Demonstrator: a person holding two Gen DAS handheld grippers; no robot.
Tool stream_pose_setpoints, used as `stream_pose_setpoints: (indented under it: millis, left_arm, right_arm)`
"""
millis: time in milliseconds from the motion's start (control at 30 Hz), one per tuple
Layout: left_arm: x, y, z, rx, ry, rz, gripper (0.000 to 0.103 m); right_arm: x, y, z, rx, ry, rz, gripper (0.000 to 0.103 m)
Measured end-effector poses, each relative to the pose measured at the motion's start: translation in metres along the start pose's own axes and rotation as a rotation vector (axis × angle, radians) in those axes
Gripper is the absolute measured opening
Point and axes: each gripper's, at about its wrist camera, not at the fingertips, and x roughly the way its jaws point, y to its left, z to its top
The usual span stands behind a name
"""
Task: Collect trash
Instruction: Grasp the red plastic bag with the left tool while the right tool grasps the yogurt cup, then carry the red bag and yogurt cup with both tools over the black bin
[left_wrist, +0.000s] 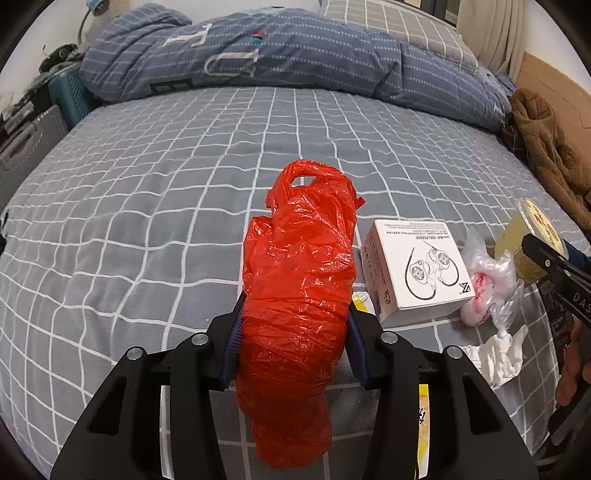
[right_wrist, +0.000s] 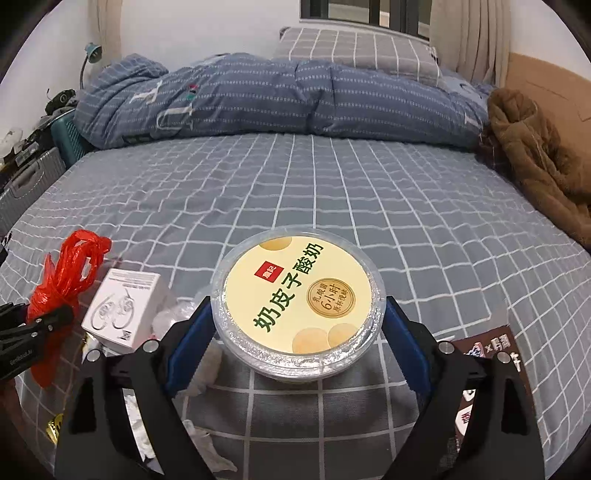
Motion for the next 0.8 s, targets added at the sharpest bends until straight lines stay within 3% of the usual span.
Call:
stream_pose_setpoints:
  millis: [400, 800]
  left_arm:
    - [-0.039, 0.001, 0.000, -0.025, -0.053, 0.005, 0.046]
    - [-0.075, -0.010, -0.022, -0.005, -0.086, -0.008, 0.046]
  right_arm:
    - [-0.037, 0.009, 0.002, -0.032, -0.057, -0.008, 0.084]
    - [-0.081, 0.013, -0.012, -0.030, -0.081, 0.000, 0.084]
